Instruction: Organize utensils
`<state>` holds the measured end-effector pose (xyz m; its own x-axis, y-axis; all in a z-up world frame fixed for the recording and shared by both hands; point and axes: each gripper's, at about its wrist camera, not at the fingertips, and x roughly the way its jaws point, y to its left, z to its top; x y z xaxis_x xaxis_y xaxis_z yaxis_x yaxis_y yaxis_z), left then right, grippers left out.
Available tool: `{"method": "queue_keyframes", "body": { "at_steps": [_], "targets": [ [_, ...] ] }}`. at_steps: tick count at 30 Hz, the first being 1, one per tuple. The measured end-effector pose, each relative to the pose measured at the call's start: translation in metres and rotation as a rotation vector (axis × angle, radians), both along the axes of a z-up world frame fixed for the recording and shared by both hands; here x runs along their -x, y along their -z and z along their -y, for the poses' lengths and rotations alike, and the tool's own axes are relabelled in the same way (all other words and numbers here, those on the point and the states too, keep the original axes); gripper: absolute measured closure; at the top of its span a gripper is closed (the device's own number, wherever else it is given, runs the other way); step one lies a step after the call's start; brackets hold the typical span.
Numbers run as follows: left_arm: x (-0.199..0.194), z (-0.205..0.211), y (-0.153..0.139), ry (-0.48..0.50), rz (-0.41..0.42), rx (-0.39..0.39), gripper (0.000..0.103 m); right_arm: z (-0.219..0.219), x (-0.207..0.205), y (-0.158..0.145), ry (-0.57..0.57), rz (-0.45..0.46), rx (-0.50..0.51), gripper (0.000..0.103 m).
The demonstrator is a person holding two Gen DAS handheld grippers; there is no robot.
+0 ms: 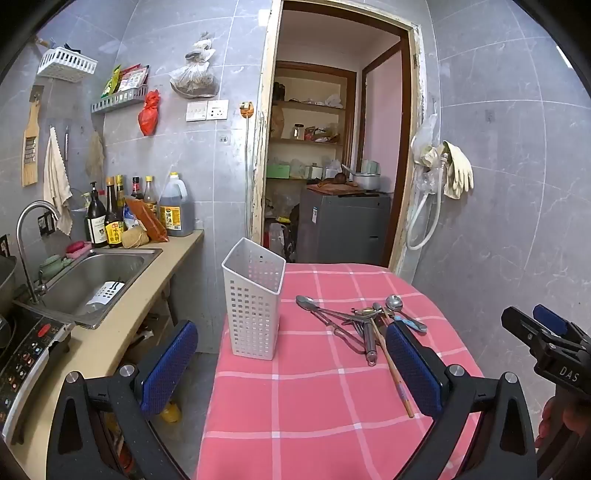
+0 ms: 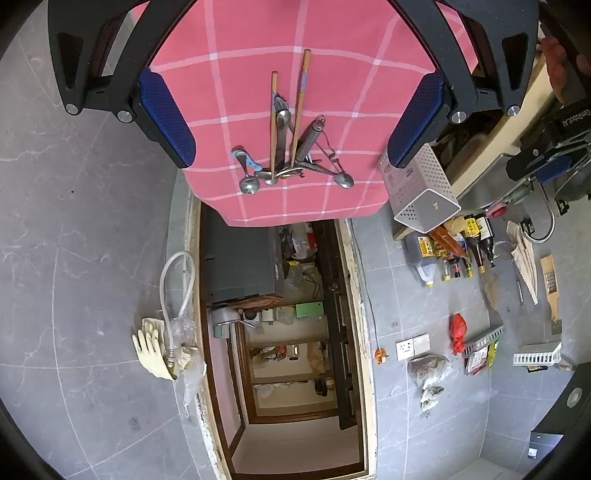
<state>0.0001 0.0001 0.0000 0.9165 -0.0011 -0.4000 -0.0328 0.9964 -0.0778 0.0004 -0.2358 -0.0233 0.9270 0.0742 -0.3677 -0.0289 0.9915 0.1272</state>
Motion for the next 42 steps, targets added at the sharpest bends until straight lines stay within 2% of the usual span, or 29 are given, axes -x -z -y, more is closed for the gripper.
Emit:
{"method": "queue_keyframes", "body": {
  "at_steps": [42],
  "targets": [
    [0.0,0.0013,0.0072,0.003,-0.004,-0.001,0.001,0.0016,0.0,0.0007,-0.003,-0.013,-0.007,0.001]
  ]
}}
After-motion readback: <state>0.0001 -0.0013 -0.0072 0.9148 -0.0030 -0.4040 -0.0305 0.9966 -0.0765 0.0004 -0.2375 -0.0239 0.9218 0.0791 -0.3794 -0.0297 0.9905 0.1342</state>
